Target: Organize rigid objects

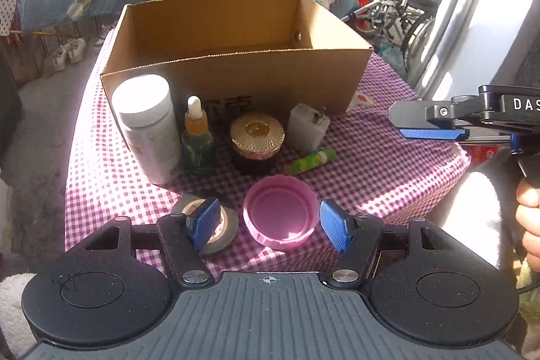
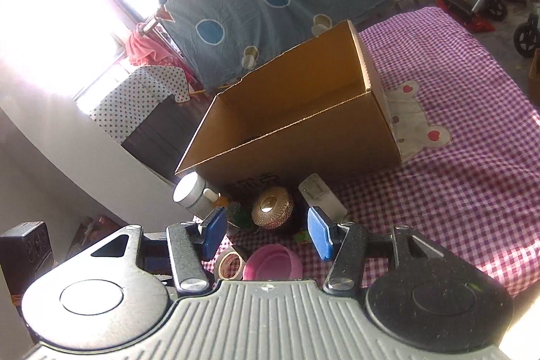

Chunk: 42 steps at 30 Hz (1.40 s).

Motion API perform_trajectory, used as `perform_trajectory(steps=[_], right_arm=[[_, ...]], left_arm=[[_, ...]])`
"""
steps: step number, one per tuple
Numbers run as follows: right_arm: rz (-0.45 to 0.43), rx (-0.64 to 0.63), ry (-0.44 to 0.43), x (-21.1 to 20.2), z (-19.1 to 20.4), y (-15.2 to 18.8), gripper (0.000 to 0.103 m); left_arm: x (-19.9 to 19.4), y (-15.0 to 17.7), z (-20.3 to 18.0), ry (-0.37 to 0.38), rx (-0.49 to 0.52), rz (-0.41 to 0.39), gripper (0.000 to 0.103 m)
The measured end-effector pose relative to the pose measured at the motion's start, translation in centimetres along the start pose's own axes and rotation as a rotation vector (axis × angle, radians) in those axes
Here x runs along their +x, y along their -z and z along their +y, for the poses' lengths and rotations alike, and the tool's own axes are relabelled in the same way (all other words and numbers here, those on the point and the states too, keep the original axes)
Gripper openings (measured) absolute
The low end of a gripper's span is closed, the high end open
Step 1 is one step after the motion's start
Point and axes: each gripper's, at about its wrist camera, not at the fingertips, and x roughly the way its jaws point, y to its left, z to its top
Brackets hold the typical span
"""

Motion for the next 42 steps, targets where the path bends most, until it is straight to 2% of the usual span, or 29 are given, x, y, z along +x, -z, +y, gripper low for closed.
perform_trajectory(steps=[4,7,12,14,16,24,33,38,42], right_arm=[[0.048,-0.037,0.04,2.3,0.4,2.0,0.055],[0.08,-0.055,0.046,3.5,0.7,2.9,0.049],[0.126,-0.084,0.064,5.8,0.9,3.4,0.044],[0.148,-0.095,0.069,6.4,0.9,3.5,0.034],[0.165,-0.1,0.071,6.9,0.9,3.6,0.032],[0.198,-0.138,0.114,8.1,0.6,3.8,0.02],[0.202,-0.111,0.177,6.4,-1.4,4.0,0.018],[0.181,-0.095,0.188,5.3,-2.2,3.8,0.018],[0.181,-0.084,0.182,5.5,-2.4,3.4,0.019]], left_arm=[[1.7,2.0,-1.4,-0.037,0.068,0.031,0.066],[2.7,3.2,-2.7,-0.056,0.116,0.04,0.066],[4.2,3.9,-3.4,-0.068,0.138,0.042,0.064],[4.6,4.0,-3.7,-0.084,0.147,0.044,0.064],[4.7,4.1,-3.6,-0.098,0.151,0.041,0.063],[4.9,3.6,-3.7,-0.059,0.146,0.034,0.063],[5.5,3.5,-5.0,0.024,0.174,0.029,0.063],[5.6,3.3,-5.4,-0.01,0.203,0.023,0.066],[6.3,2.8,-5.4,-0.016,0.201,0.05,0.071]])
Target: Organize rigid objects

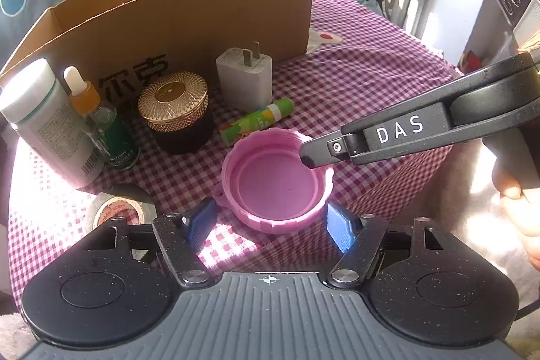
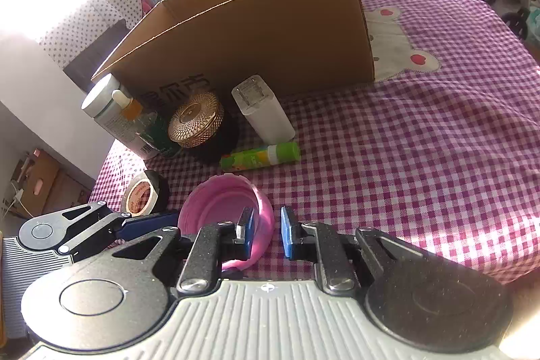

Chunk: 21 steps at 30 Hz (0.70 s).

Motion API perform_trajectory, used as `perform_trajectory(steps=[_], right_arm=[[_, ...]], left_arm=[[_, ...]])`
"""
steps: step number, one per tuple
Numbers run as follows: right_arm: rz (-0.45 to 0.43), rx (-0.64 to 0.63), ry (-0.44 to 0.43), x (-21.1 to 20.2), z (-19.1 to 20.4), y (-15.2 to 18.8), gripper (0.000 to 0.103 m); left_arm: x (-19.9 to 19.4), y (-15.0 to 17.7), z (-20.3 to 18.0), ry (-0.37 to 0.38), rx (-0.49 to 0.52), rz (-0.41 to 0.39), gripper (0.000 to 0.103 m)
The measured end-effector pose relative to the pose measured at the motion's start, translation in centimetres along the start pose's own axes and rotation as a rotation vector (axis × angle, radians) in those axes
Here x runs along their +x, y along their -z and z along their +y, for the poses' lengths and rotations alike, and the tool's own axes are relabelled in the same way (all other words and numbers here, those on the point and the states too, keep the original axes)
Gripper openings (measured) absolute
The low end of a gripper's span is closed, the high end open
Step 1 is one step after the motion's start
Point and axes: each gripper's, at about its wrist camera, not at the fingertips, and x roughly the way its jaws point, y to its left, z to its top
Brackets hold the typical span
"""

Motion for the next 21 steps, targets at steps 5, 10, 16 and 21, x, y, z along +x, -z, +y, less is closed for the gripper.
perform_trajectory(steps=[5,10,16,21], right_arm=[[0.008,-0.003,-0.004,0.5,0.3,-0.1,0.019],[0.004,-0.022,-0.001,1.2,0.6,-0.2,0.019],[-0.016,-0.062,0.021,1.4,1.2,-0.1,0.018],[-0.025,-0.053,0.032,1.2,1.3,0.0,0.018]], left_arm=[[0.7,-0.4,-0.2,-0.013,0.008,0.009,0.075],[0.9,-0.8,-0.2,-0.014,-0.012,0.016,0.075],[1.1,-1.1,-0.4,-0.021,-0.03,0.008,0.066],[1.1,-1.2,-0.5,-0.031,-0.031,0.009,0.066]])
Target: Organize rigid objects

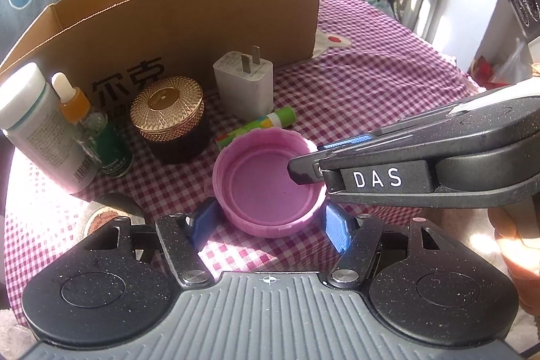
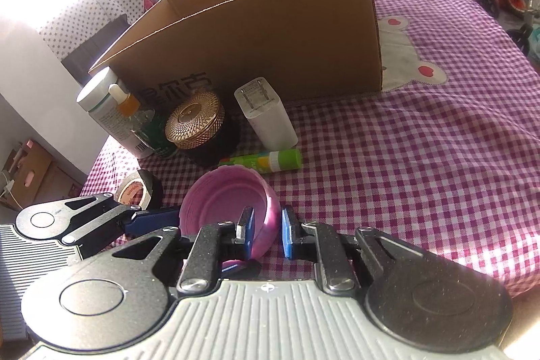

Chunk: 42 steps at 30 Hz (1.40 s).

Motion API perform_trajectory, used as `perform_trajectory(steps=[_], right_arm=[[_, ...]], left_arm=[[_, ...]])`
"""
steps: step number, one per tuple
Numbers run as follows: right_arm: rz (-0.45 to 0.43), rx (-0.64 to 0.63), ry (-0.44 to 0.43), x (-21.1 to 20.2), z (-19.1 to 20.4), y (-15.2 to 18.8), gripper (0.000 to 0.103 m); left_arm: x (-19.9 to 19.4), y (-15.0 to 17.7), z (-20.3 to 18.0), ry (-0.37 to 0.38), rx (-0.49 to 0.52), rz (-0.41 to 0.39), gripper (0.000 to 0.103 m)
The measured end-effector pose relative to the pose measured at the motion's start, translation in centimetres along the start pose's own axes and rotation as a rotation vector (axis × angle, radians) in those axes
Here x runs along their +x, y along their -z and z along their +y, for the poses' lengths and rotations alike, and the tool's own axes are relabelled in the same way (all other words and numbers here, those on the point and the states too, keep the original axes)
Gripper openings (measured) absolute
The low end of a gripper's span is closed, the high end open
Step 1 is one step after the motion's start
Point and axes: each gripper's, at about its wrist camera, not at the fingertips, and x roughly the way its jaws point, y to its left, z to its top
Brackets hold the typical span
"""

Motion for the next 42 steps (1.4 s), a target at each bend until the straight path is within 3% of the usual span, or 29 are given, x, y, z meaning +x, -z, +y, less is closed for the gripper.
perform_trajectory(steps=[8,15,21,28,36,42], right_arm=[[-0.049,-0.008,0.017,-2.2,0.8,0.1,0.018],[-0.129,-0.038,0.025,-5.0,2.5,-0.6,0.019],[-0.224,-0.099,0.007,-7.4,4.8,-3.3,0.019],[-0.289,-0.169,-0.033,-8.2,7.5,-8.2,0.019],[-0.267,-0.21,-0.08,-6.6,9.3,-13.7,0.019],[-0.163,-0.198,-0.119,-3.0,9.2,-17.6,0.019]], left_arm=[[-1.6,0.0,-0.4,-0.005,0.015,-0.044,0.066],[-4.8,-0.6,-0.5,-0.027,0.036,-0.139,0.066],[-8.0,-2.6,0.8,-0.066,0.042,-0.239,0.066],[-9.8,-6.4,3.3,-0.108,0.027,-0.293,0.066],[-9.4,-9.9,5.8,-0.154,0.018,-0.291,0.066],[-7.6,-12.1,8.0,-0.18,0.013,-0.22,0.066]])
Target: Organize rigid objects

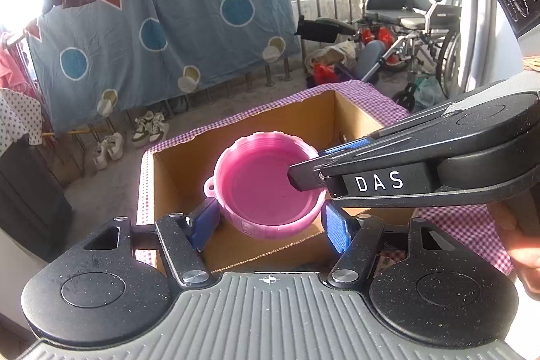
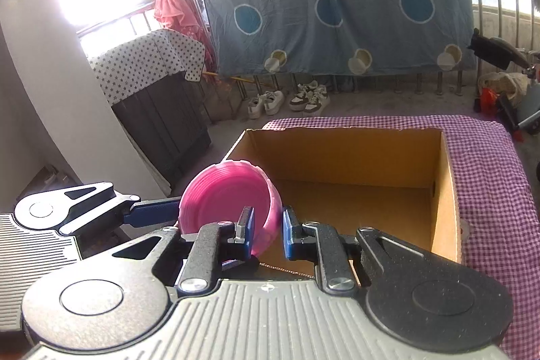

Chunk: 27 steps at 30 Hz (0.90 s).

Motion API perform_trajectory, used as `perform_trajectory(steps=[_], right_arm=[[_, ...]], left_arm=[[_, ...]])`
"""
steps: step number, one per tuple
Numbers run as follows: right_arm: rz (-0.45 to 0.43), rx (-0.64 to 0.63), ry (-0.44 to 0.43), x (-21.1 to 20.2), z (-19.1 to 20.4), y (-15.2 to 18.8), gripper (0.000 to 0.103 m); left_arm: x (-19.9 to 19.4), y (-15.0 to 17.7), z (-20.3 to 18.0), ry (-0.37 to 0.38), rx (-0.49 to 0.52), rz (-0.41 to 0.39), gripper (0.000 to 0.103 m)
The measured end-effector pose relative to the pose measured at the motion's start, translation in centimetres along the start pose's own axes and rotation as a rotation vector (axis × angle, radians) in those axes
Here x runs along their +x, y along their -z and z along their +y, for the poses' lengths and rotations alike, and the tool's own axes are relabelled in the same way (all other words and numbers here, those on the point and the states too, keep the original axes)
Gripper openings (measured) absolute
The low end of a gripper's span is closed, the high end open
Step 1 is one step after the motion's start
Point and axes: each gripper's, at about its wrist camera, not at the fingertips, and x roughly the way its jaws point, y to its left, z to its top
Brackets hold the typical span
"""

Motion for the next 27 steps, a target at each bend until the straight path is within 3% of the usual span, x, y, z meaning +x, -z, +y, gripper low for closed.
perform_trajectory(steps=[6,16,23,27], right_arm=[[0.143,0.036,-0.028,5.9,-1.7,-2.8,0.019],[0.458,0.088,-0.068,16.8,-4.2,-3.1,0.019],[0.627,0.135,-0.122,20.7,-5.5,-1.7,0.021],[0.679,0.161,-0.142,21.5,-6.0,-1.4,0.021]], left_arm=[[4.2,-1.5,2.9,0.032,-0.047,0.128,0.066],[13.2,-0.7,7.2,0.134,-0.133,0.471,0.066],[14.7,-0.1,6.8,0.134,-0.064,0.561,0.069],[14.6,0.0,6.9,0.148,-0.065,0.602,0.07]])
